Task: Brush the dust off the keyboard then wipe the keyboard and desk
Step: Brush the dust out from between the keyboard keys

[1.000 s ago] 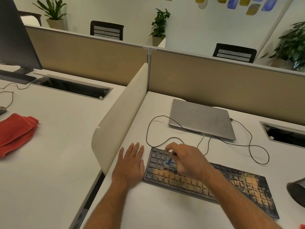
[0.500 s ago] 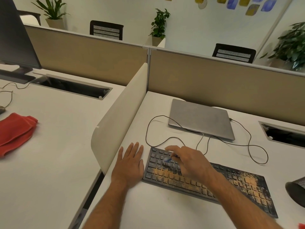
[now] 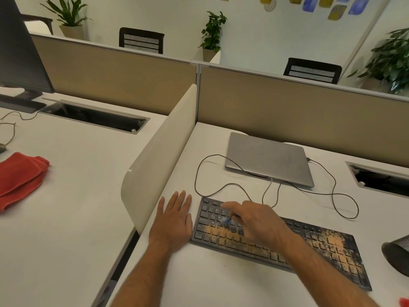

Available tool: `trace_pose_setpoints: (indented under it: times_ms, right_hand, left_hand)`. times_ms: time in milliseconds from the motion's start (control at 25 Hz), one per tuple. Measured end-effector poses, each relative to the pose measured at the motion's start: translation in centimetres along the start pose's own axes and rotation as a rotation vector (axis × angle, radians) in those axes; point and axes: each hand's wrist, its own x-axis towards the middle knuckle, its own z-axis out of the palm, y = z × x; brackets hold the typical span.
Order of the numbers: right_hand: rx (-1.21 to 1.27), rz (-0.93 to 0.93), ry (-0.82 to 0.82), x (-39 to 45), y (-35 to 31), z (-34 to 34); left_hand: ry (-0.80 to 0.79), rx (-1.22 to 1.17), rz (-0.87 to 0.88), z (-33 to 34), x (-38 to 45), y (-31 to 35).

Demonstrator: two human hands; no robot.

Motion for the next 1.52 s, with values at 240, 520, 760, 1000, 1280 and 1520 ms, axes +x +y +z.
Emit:
trace_pose_setpoints:
  times_ms: [240, 520, 760, 1000, 1280, 1520]
  right_hand:
    - [0.060, 0.054, 0.082, -0.1, 0.4, 0.0]
    - [0.104, -0.024, 0.149, -0.9, -0.6, 1.2]
    - [0.030, -0.068, 0.137, -1.1, -1.1, 1.7]
    - [0.078, -0.013, 0.209, -0.7, -0.7, 1.3]
    - [0.096, 0.000, 0.219, -0.6, -0.9, 1.4]
    - [0.106, -0.034, 0.198, -0.5, -1.2, 1.4]
  left_hand:
    - [0.018, -0.006, 0.001, 0.0, 0.0, 0.1]
    - [0.015, -0.002, -0.002, 0.1, 0.0, 0.0]
    - [0.010, 0.007, 0.001, 0.0, 0.0, 0.1]
    - [0.006, 0.003, 0.001, -0.1, 0.0, 0.0]
    - [0.001, 0.006, 0.000, 0.1, 0.0, -0.1]
    - [0.002, -0.011, 0.002, 0.0, 0.0, 0.0]
